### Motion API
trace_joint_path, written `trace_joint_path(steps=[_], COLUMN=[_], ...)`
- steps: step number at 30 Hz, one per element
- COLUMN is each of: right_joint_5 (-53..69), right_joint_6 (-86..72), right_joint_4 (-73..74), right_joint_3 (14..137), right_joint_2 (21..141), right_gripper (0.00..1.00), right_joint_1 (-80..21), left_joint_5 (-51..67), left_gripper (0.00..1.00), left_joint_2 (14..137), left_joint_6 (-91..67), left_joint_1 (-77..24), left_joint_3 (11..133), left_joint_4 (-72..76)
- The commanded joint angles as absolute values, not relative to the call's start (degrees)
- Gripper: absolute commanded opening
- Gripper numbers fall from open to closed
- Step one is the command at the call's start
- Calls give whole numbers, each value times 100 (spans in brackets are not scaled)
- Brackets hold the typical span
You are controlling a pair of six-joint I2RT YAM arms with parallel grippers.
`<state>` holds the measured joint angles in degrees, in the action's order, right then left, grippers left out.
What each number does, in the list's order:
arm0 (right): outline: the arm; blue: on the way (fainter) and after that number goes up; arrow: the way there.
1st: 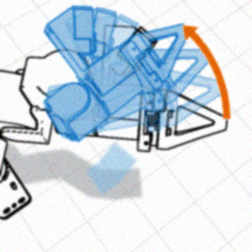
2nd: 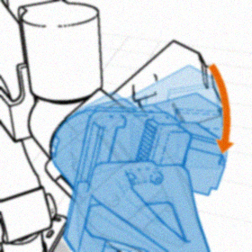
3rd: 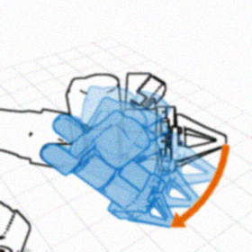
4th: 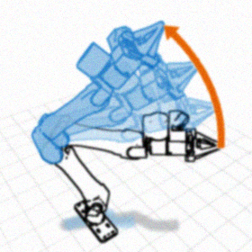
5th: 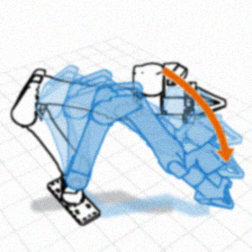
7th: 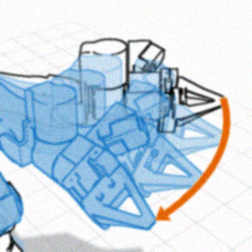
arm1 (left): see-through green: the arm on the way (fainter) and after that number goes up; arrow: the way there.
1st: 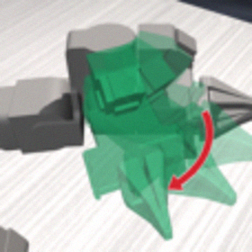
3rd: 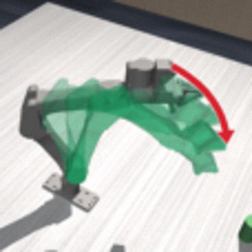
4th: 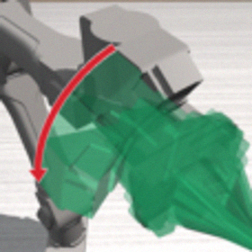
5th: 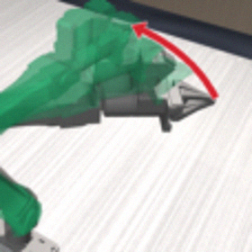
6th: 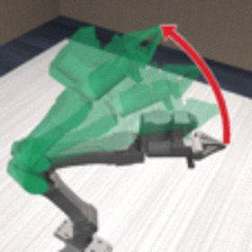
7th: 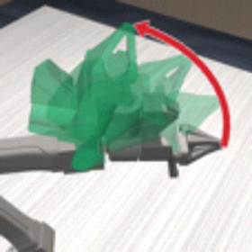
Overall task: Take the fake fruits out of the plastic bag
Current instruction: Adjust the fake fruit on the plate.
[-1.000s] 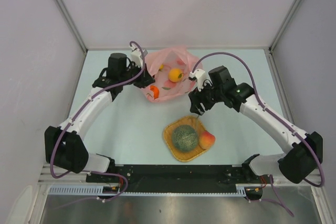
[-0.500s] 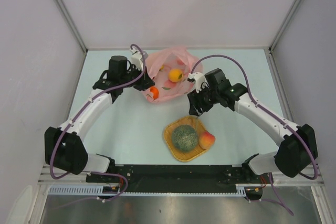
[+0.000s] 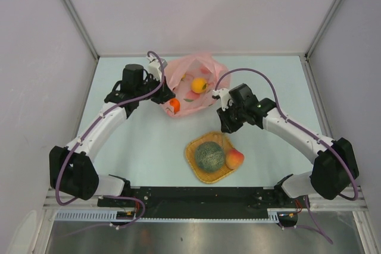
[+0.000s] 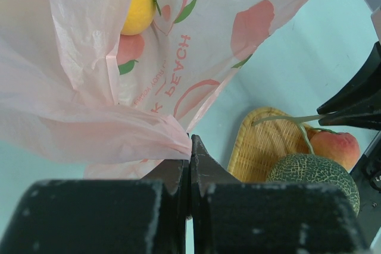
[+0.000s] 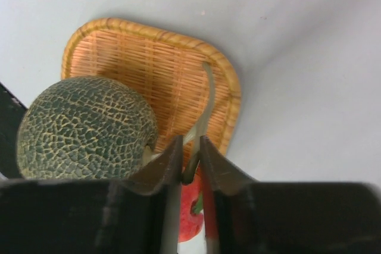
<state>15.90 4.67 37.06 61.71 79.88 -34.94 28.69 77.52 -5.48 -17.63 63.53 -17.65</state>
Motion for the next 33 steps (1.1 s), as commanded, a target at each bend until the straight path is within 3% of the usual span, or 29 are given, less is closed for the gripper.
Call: trace_joint_path(steps=[1,2,33], right_joint_5=[1310,1292,571], right_joint_6=[448,422,369], right_joint_4=[3534,3507,3023], right_joint_3=[6179,6179,6135], right_joint_2=[7919,7910,7796], right_gripper=[7,0,2], right_joint_1=[-3516,-3507,-2769], left_joint_5=[2962,2962,2997], left_gripper=[0,0,0], left_joint_2=[7620,7629,7655], left_joint_6=[-475,-475,-545], left_joint_1=[-1793,-1793,-1855], left_joint_3=[6346,6346,6267], left_joint_4=[-1565,-1573,-1450])
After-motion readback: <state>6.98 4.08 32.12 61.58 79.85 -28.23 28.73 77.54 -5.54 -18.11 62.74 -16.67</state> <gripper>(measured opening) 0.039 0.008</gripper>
